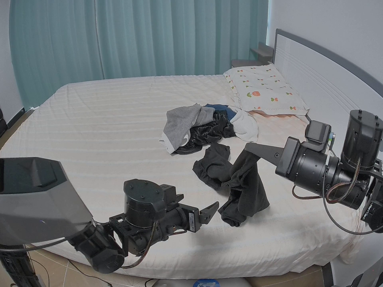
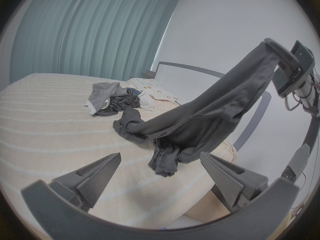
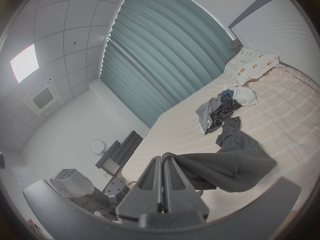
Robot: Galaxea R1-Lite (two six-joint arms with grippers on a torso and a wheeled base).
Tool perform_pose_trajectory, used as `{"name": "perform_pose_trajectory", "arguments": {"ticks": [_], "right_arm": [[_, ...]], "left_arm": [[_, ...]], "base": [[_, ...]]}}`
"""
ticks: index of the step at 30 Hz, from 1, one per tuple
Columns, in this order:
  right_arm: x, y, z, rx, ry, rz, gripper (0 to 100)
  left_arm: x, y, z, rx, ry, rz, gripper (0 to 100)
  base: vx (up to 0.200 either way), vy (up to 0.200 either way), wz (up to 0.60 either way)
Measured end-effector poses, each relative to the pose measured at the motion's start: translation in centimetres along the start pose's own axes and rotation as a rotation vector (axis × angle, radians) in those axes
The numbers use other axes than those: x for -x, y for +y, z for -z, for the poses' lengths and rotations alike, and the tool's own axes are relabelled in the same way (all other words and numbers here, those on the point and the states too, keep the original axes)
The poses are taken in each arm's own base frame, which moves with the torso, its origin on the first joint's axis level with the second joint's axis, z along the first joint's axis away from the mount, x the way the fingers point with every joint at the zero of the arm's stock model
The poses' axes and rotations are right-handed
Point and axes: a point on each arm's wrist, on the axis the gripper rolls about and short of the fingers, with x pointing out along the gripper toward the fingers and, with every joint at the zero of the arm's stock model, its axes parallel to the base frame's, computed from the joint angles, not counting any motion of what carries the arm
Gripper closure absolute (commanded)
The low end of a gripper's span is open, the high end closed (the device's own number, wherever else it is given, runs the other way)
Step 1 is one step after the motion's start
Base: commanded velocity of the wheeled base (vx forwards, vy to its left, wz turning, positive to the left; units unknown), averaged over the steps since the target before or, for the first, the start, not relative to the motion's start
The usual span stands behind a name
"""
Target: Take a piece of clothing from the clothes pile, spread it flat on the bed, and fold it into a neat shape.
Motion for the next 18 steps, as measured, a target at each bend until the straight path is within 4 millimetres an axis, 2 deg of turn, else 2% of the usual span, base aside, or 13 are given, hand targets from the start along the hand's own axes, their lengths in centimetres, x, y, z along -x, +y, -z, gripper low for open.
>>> {"name": "perform_pose_trajectory", "arguments": {"ticks": [10,18], "right_arm": [[1.1,1.6,-0.3,0.009,-0.004,-0.057,100],[2.2,3.0,-0.8,0.032,-0.027,-0.117,100]], "left_arm": [[-3.8,-1.0,0.4,-0.011,-0.037,0.012,0],[-6.4,-1.4,-0.4,0.026,-0.123,-0.04,0]], "base": [[0.0,0.0,0.0],[0.0,0.0,0.0]]}}
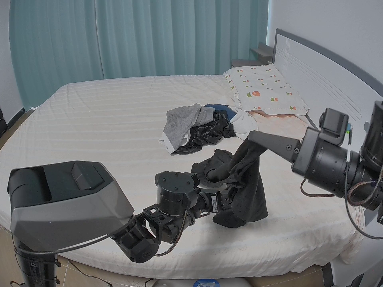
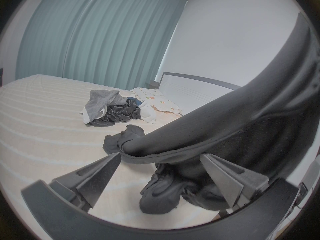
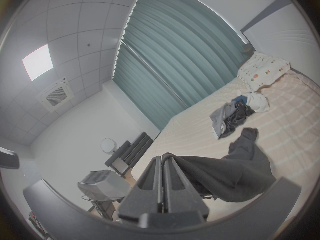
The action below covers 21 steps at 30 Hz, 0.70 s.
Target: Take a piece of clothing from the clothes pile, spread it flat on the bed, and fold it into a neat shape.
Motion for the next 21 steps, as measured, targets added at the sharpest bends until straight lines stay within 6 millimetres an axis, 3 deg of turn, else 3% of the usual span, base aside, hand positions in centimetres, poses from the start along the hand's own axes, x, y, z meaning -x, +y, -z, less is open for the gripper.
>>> {"name": "perform_pose_trajectory", "arguments": {"ticks": [10,16,21], "right_arm": [[3.2,2.2,-3.7,0.031,-0.131,-0.122,100],[4.4,2.2,-5.3,0.048,-0.156,-0.174,100],[4.8,1.9,-6.4,0.056,-0.183,-0.175,100]], "left_arm": [[-1.3,0.5,0.3,0.131,-0.014,-0.017,0],[-1.4,1.0,0.7,0.224,0.007,-0.015,0],[-1.6,1.7,2.5,0.294,0.055,-0.024,0]], "base": [[0.0,0.0,0.0],[0.0,0.0,0.0],[0.0,0.0,0.0]]}}
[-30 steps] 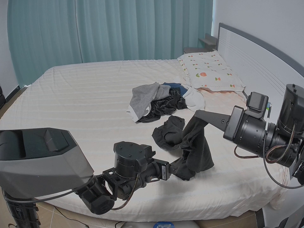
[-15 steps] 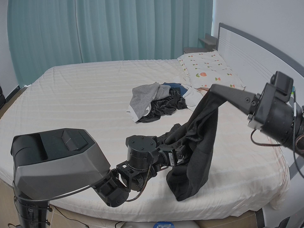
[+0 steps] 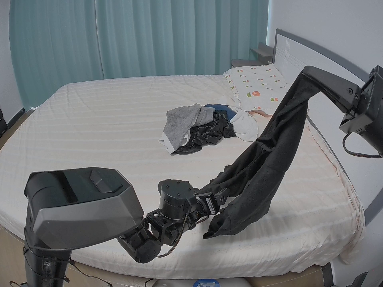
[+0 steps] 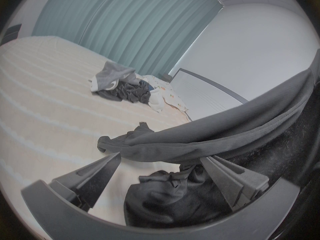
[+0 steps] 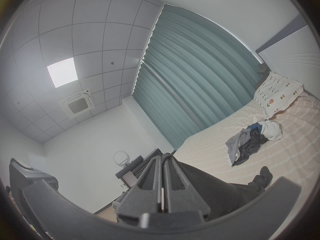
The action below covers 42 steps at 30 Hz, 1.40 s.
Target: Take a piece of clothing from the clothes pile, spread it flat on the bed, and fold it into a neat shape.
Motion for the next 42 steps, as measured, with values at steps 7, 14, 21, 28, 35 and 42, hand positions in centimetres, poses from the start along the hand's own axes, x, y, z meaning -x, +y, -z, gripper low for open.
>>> {"name": "perform_pose_trajectory", "arguments": {"ticks": [7,14,21,28,35,42], "right_arm": [[-0.4,-0.7,0.3,-0.004,0.017,0.017,100],[-1.6,-1.3,0.7,-0.011,0.032,0.031,100],[-2.6,-1.2,0.4,-0.013,0.023,0.022,100],[-2.8,-1.6,0.3,-0.012,0.019,0.045,100],[-3.3,-4.9,1.8,-0.023,0.068,0.157,100],[-4.3,-8.3,3.6,-0.042,0.115,0.274,100]], "left_arm": [[-1.5,1.3,1.1,0.033,0.039,0.017,0],[-2.7,2.1,1.2,0.104,0.054,0.072,100],[-2.8,2.8,1.8,0.138,0.06,0.076,100],[-2.6,4.5,1.9,0.149,0.053,0.026,100],[-0.5,4.3,-0.4,0.16,0.009,-0.005,100],[2.5,2.2,-5.2,0.156,-0.045,-0.008,100]], "base": [[0.0,0.0,0.0],[0.0,0.0,0.0],[0.0,0.0,0.0],[0.0,0.0,0.0],[0.0,0.0,0.0],[0.0,0.0,0.0]]}}
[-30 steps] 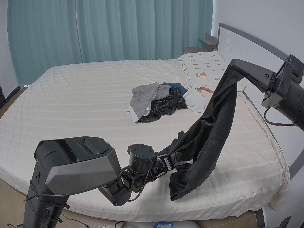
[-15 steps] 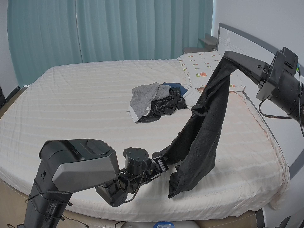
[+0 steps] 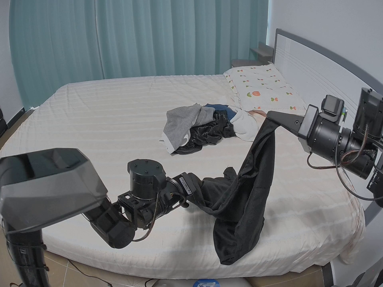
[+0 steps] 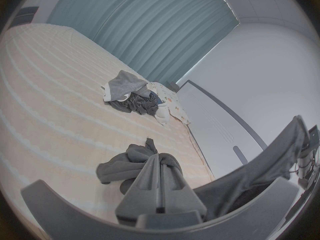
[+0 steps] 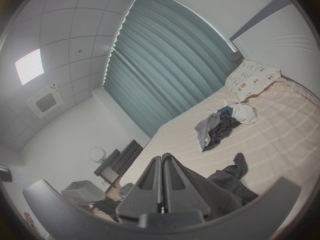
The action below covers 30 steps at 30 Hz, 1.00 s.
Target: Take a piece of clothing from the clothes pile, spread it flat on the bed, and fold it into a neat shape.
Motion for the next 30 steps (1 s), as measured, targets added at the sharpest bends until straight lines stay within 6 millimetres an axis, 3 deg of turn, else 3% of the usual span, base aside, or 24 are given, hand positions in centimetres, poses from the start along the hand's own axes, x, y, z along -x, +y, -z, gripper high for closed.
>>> {"name": "perform_pose_trajectory", "arguments": {"ticks": [5,13,18,30], "right_arm": [[-1.0,-1.4,0.4,-0.002,-0.005,0.057,100],[-1.9,-2.9,0.3,0.001,-0.041,0.124,100],[-2.0,-4.4,0.7,0.0,-0.096,0.165,100],[-1.6,-8.0,3.0,-0.064,-0.108,0.309,100]], "left_arm": [[2.4,-1.9,-2.8,-0.032,0.034,-0.056,100],[7.2,-4.7,-6.7,-0.168,-0.057,-0.085,100],[8.9,-4.6,-6.9,-0.163,-0.066,-0.085,100],[10.5,-2.4,-5.6,-0.051,-0.008,-0.14,100]], "base": [[0.0,0.0,0.0],[0.0,0.0,0.0],[0.0,0.0,0.0],[0.0,0.0,0.0]]}}
